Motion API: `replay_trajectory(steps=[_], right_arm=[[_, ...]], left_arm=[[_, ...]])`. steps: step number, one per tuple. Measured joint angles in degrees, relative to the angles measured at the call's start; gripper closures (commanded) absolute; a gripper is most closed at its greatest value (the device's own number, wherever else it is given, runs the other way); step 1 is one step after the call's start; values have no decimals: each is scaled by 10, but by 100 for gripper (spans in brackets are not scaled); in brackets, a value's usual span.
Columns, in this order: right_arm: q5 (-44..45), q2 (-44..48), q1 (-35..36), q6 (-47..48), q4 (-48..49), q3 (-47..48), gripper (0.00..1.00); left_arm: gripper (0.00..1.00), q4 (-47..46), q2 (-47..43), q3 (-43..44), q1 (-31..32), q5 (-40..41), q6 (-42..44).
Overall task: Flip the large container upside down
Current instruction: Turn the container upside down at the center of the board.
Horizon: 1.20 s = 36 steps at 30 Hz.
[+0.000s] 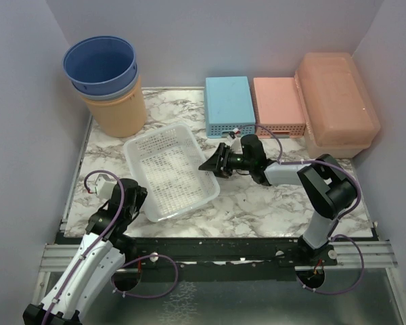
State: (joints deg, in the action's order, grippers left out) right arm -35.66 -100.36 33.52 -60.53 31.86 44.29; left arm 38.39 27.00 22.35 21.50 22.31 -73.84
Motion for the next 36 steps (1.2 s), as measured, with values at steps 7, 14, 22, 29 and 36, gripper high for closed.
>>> replay_trajectory(steps=[7,14,22,29,36], right_arm=[[-46,-49,-21,33,-21,94,43],[-83,-73,-28,34,-5,115,61],[-105,-95,-32,25,11,115,72],[-110,-104,-35,22,13,116,93],[-111,-103,-35,21,14,116,99]], left_arm=[[64,0,0,0,0,-1,6],[64,2,4,0,0,0,8],[64,3,7,0,0,0,10],[64,3,8,0,0,0,12],[63,3,10,0,0,0,15]])
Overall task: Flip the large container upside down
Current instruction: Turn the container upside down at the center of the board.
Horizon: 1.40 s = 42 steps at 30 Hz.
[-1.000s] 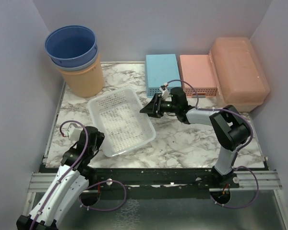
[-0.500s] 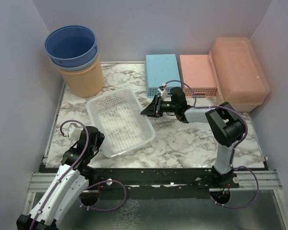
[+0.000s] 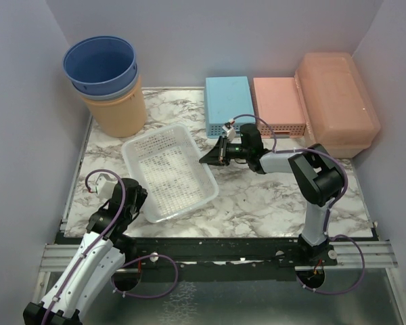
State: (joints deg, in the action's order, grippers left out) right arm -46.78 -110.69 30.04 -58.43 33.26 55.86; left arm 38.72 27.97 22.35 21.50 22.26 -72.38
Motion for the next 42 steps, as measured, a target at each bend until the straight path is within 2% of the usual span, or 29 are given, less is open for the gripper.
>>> replay_trajectory(steps=[4,8,13,23,33,42], right_arm=[[0,7,0,7,-6,-2,99],[-2,37,4,36,-44,-2,99],[-1,76,7,92,-114,10,99],[77,159,7,210,-290,45,99],[163,243,7,331,-433,79,99],[257,353,8,446,-513,80,99]], left_arm=[[52,0,0,0,0,0,1],[34,-3,-1,0,0,-2,3],[23,-3,-4,9,0,-2,13],[12,15,-38,56,0,19,41],[10,43,-56,136,0,64,99],[10,51,-14,204,0,93,170]])
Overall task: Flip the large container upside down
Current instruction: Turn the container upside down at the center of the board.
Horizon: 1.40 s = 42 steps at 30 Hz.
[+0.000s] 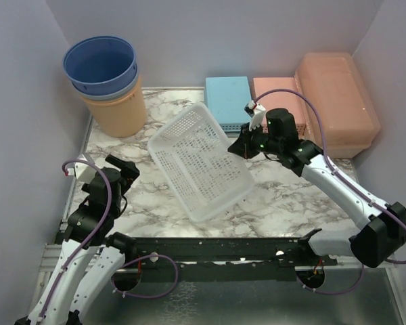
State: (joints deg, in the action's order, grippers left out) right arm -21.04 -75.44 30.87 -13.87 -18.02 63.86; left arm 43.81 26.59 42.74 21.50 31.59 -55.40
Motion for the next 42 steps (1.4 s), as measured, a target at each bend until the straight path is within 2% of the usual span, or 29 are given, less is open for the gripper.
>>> replay_trajectory(steps=[11,19,42], right_arm=[[96,72,13,139,-24,5,99],[109,126,40,242,-9,-32,99],[236,132,98,456,0,-32,99]], left_arm=[[10,14,20,0,0,10,39],[10,21,70,4,0,9,55],[10,13,64,-6,0,9,55]])
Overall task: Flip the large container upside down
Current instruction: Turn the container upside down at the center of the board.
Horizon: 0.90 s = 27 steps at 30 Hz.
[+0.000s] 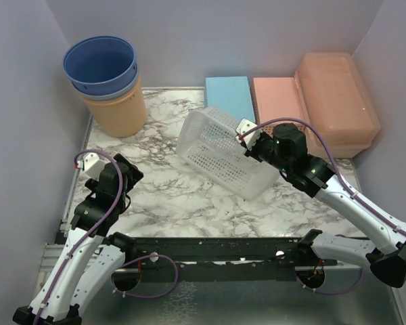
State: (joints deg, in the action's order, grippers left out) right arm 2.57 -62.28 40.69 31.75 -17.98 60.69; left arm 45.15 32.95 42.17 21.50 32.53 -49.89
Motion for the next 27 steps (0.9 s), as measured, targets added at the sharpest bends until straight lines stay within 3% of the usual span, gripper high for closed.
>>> replay_trajectory(steps=[19,27], right_arm=[[29,74,55,223,63,-121,99],[27,90,90,243,61,-149,99]], left_arm=[[10,0,0,-7,0,1,0],[10,0,0,-7,0,1,0]])
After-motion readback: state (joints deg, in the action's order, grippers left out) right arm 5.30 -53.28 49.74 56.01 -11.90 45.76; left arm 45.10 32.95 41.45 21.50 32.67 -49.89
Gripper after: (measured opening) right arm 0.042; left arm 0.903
